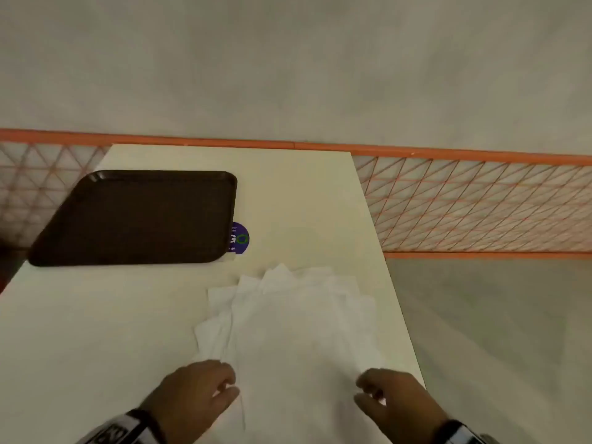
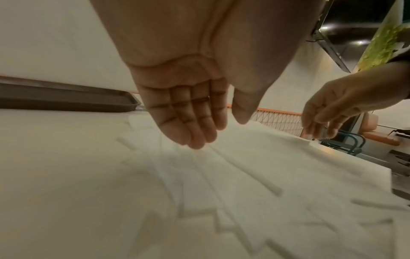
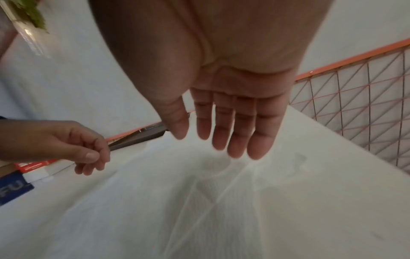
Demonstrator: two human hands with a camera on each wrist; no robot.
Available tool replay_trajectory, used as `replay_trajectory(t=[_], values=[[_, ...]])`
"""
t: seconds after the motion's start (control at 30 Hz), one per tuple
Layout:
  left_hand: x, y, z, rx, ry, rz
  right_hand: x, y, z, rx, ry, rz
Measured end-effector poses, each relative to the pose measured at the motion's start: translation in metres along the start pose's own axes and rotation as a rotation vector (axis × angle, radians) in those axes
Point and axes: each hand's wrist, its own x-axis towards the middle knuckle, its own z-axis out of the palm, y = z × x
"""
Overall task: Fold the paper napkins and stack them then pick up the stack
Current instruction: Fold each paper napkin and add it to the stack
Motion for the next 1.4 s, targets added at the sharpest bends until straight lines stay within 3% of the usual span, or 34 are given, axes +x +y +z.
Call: replay_trajectory(t=[0.13, 0.3, 0.43, 0.67, 0.8, 1.1, 1.27, 1.4], values=[[0.037, 0.019, 0.002, -0.015, 0.078, -0.032, 0.043, -0.01, -0.002, 0.063, 0.211, 0.119], [0.062, 0.036, 0.008, -0.04, 0.095, -0.251, 0.075, -0.017, -0.002, 0.195, 0.255, 0.27], [0.065, 0.045, 0.009, -0.107, 0.14, -0.358, 0.085, -0.022, -0.002, 0.405, 0.268, 0.296], [0.067, 0.036, 0.013, -0.269, 0.188, -0.424, 0.077, -0.031, -0.009, 0.491, 0.346, 0.098], [0.065, 0.027, 0.009, -0.341, 0.202, -0.438, 0.069, -0.037, -0.016, 0.597, 0.312, -0.021], [0.057, 0.005, 0.005, -0.567, 0.283, -0.413, 0.049, -0.041, -0.04, 0.816, 0.274, -0.11], [0.056, 0.011, -0.004, -1.056, 0.192, -0.396, 0.039, -0.058, -0.059, 1.068, 0.217, -0.221], [0.056, 0.025, -0.017, -1.305, 0.091, -0.427, 0.032, -0.069, -0.069, 1.272, 0.149, -0.258]])
